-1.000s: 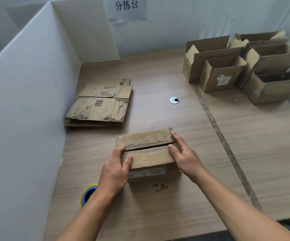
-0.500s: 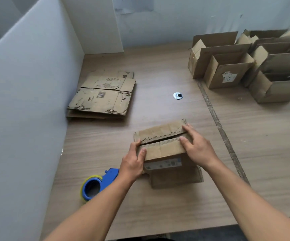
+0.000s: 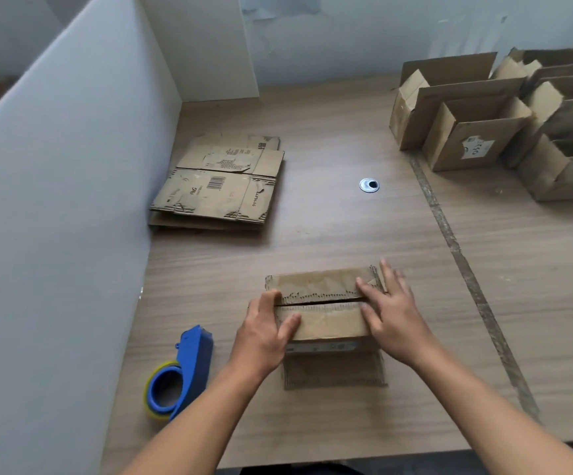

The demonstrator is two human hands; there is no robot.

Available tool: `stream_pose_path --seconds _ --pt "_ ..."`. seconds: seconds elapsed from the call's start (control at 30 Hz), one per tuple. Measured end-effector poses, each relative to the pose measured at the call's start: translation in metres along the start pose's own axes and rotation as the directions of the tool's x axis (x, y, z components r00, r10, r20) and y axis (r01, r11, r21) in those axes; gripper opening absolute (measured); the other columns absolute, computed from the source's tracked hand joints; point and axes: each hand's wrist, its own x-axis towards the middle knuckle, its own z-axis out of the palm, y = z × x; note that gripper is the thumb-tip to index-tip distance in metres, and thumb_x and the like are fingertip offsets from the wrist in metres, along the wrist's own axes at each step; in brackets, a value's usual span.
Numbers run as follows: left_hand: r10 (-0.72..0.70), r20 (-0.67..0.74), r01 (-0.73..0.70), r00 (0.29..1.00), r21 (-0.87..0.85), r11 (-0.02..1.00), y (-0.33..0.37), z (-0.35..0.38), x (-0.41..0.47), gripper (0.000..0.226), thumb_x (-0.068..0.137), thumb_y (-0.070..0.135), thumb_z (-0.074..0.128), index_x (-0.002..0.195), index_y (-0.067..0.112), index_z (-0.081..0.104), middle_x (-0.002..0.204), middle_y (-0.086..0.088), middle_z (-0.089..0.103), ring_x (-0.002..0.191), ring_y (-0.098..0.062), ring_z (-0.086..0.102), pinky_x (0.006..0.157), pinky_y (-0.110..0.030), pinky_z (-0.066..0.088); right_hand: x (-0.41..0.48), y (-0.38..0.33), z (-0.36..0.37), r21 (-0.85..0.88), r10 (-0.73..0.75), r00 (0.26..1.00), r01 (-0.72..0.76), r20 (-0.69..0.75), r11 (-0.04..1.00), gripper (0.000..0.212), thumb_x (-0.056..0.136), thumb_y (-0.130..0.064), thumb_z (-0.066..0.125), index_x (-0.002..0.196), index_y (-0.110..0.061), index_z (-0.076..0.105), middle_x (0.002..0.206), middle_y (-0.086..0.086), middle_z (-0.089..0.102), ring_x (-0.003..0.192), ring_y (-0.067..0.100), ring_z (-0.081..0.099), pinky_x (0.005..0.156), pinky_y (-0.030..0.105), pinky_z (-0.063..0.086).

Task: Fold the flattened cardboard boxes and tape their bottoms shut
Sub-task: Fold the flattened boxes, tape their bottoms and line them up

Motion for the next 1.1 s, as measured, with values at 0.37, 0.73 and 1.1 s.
stream_pose_path --seconds 0.37,0.73,1.1 --pt "0.023 -0.083 -0.027 0.996 -0.052 0.998 -0.005 0.007 -0.001 0.04 0.097 0.044 0.055 0.133 0.028 0.044 0.125 0.001 0.049 0.112 -0.02 0.056 0.086 -0.028 0.043 0.012 -0.031 0.04 -0.445 -0.366 0.929 0.305 -0.056 0.842 0.064 0.095 -0.066 0.035 0.129 -0.022 0.066 0.139 0.005 0.06 0.128 0.026 0.057 0.102 0.056 0.045" --pt "0.195 0.09 -0.201 0.977 0.064 0.978 -0.029 0.001 0.016 0.085 0.085 0.067 0.057 0.155 0.025 0.03 0.164 0.014 -0.01 0.151 -0.011 0.009 0.121 -0.033 0.023 0.017 -0.033 0.044 -0.507 -0.416 0.907 0.325 -0.073 0.799 0.083 0.086 -0.08 0.033 0.131 -0.016 0.062 0.135 0.009 0.058 0.129 0.03 0.053 0.106 0.056 0.042" --pt "0.104 -0.021 -0.107 0.994 -0.197 0.975 -0.026 0.012 0.017 0.057 0.083 0.052 0.052 0.136 0.03 0.054 0.16 0.019 0.015 0.144 -0.011 0.028 0.117 -0.042 0.033 0.02 -0.027 0.054 -0.514 -0.456 0.873 0.316 -0.171 0.798 0.068 0.093 -0.064 0.036 0.135 -0.017 0.062 0.144 0.01 0.055 0.131 0.028 0.054 0.109 0.049 0.033"
